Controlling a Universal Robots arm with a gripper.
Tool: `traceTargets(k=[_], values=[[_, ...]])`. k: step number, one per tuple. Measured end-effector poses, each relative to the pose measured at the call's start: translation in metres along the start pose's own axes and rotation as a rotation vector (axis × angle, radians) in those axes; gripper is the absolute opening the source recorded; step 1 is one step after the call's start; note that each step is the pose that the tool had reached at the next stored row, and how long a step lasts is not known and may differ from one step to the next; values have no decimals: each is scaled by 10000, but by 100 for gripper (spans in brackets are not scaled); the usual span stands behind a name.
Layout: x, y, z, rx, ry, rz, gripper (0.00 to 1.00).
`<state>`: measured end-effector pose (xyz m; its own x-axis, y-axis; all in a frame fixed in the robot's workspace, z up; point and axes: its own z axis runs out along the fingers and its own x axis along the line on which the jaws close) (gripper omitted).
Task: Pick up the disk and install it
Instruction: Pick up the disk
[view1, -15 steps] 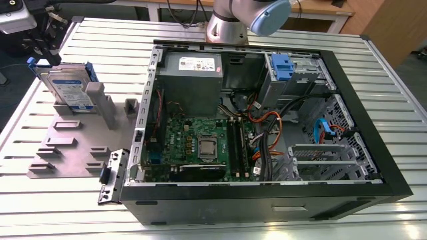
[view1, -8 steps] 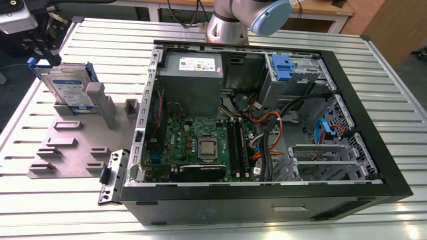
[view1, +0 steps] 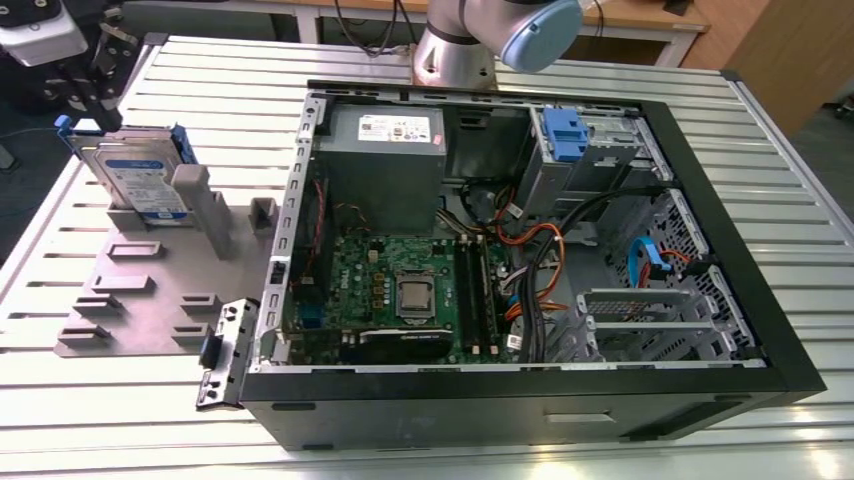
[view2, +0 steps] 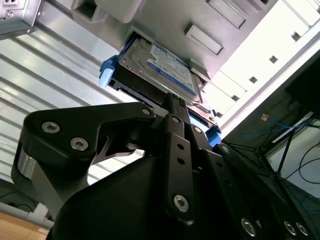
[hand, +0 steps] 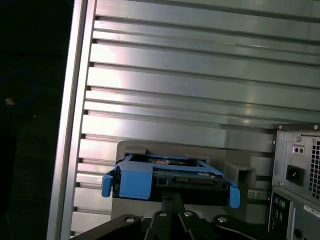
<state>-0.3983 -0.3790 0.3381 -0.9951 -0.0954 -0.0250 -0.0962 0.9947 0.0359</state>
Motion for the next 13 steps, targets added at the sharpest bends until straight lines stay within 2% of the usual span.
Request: traceTargets(k=[6, 13], values=[[0, 0, 0, -18, 26, -744, 11], [0, 0, 0, -20, 29, -811, 11]])
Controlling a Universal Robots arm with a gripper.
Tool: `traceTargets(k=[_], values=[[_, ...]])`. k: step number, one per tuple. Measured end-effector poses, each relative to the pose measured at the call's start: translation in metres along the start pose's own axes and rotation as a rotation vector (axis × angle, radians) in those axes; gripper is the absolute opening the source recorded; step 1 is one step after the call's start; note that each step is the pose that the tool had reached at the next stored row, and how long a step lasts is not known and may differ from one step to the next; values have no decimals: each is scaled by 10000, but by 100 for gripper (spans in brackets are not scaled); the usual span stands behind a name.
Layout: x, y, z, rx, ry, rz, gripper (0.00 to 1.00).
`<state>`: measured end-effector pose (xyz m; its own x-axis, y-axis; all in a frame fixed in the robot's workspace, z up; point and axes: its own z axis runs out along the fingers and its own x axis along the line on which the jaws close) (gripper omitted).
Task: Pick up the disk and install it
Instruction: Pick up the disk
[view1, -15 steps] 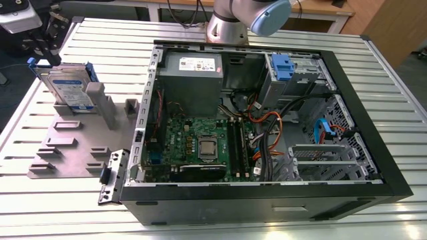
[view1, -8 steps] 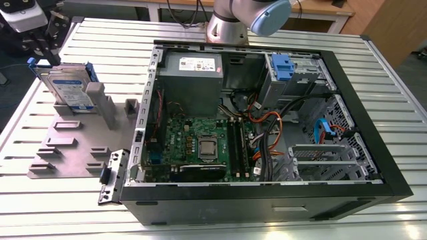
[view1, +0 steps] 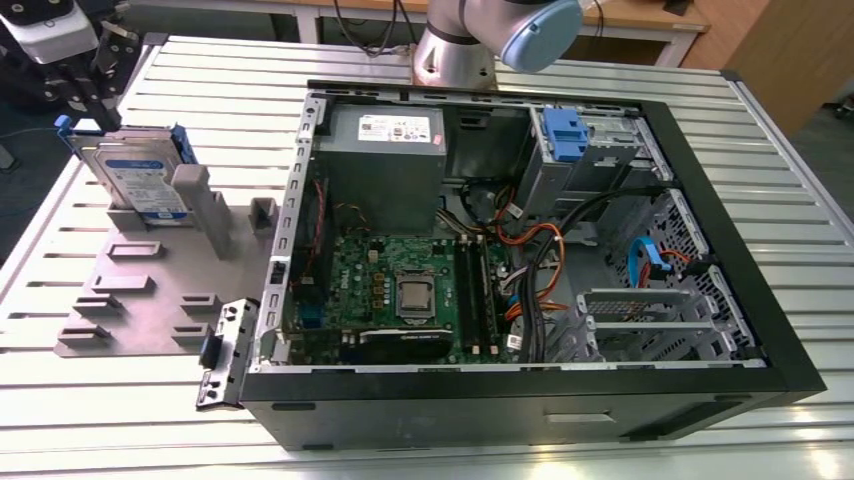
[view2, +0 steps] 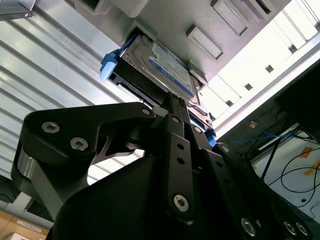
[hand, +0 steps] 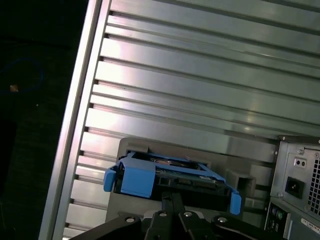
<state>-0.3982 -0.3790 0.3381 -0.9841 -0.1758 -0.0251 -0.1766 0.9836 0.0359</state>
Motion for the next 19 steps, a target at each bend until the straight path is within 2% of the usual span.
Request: traceTargets(k=[2, 5, 16, 19], values=[[0, 0, 0, -1, 1, -33, 11], [0, 0, 0, -8, 10, -316, 11], [0, 0, 0, -48, 68, -1909, 11], [0, 0, 0, -56, 80, -2239, 11]])
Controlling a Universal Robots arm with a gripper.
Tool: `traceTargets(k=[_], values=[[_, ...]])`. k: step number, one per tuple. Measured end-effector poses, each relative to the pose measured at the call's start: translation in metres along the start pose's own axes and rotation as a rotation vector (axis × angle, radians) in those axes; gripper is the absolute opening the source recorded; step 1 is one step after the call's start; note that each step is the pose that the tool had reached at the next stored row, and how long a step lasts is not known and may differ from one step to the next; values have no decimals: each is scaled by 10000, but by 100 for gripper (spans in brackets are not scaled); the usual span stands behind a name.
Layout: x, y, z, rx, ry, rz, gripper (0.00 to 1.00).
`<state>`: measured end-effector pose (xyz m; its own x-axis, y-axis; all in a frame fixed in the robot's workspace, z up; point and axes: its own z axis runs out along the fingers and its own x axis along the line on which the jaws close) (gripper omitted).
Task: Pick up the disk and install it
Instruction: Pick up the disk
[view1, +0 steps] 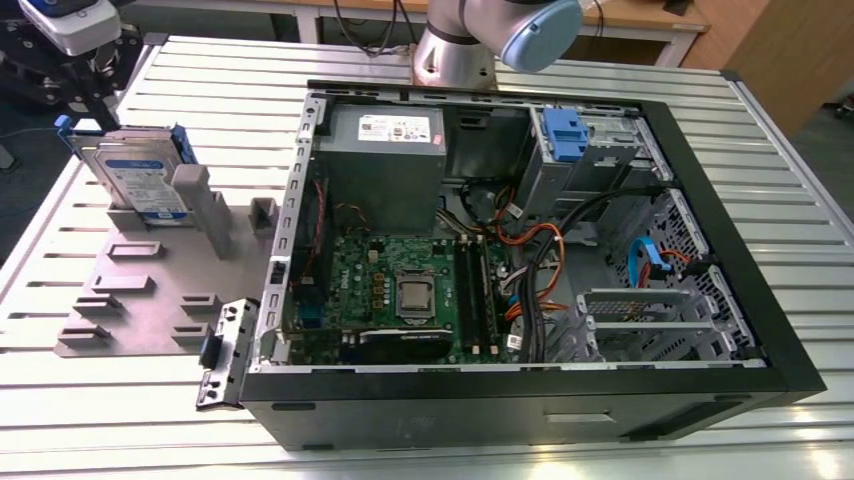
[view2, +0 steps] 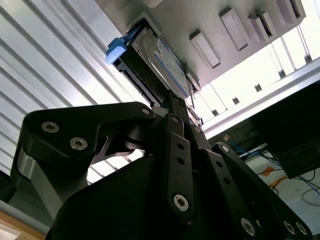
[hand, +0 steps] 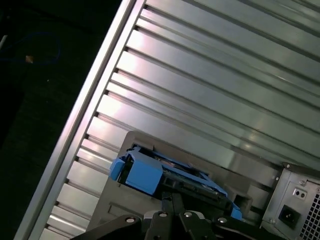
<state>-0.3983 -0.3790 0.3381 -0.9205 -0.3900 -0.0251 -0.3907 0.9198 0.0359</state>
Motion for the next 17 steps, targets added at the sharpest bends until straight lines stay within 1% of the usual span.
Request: traceTargets(k=[4, 5, 6, 17], values=[[0, 0, 0, -3, 4, -93, 11], [0, 0, 0, -9, 13, -351, 11], [0, 0, 0, -11, 15, -423, 11], [0, 0, 0, -12, 17, -445, 11]])
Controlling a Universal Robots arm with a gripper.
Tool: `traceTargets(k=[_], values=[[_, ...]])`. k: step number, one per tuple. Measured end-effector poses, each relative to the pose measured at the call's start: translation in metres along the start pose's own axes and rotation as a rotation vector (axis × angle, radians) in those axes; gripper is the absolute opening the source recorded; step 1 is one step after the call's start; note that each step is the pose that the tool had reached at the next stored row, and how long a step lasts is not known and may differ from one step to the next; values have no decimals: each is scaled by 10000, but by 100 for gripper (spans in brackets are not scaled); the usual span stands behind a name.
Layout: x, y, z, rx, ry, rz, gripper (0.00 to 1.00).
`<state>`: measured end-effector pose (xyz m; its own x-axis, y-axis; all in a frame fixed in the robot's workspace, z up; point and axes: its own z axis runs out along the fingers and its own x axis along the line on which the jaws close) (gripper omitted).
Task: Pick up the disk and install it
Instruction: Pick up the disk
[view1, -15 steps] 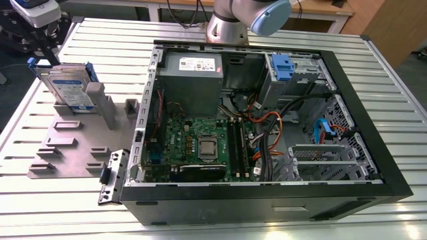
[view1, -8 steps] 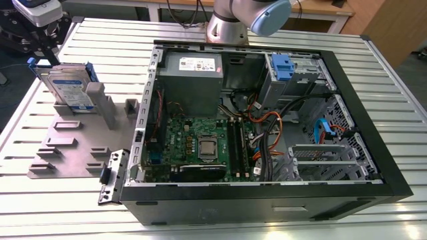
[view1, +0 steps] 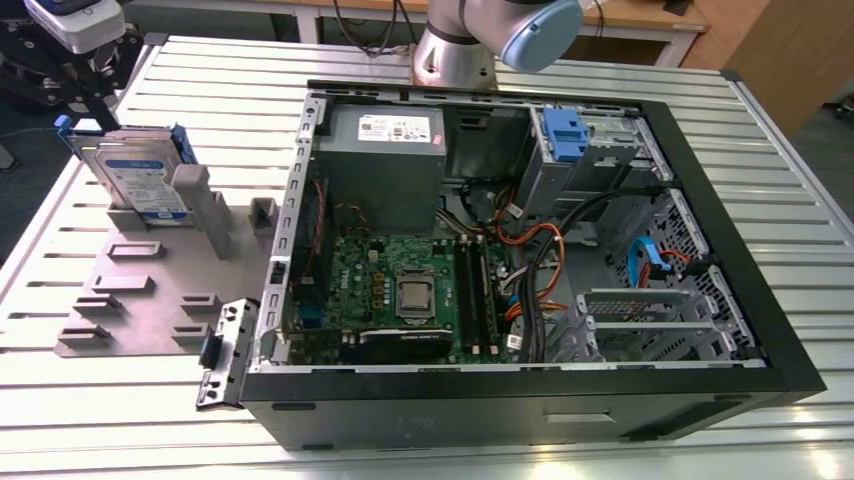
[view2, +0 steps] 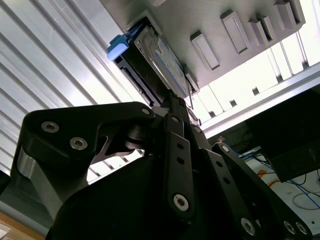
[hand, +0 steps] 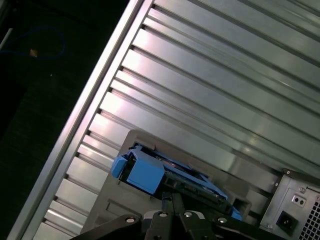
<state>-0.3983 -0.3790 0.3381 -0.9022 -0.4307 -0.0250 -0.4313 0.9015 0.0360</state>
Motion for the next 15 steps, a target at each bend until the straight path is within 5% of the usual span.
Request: traceTargets(k=[15], values=[[-2, -2, 8, -51, 73, -2048, 11]])
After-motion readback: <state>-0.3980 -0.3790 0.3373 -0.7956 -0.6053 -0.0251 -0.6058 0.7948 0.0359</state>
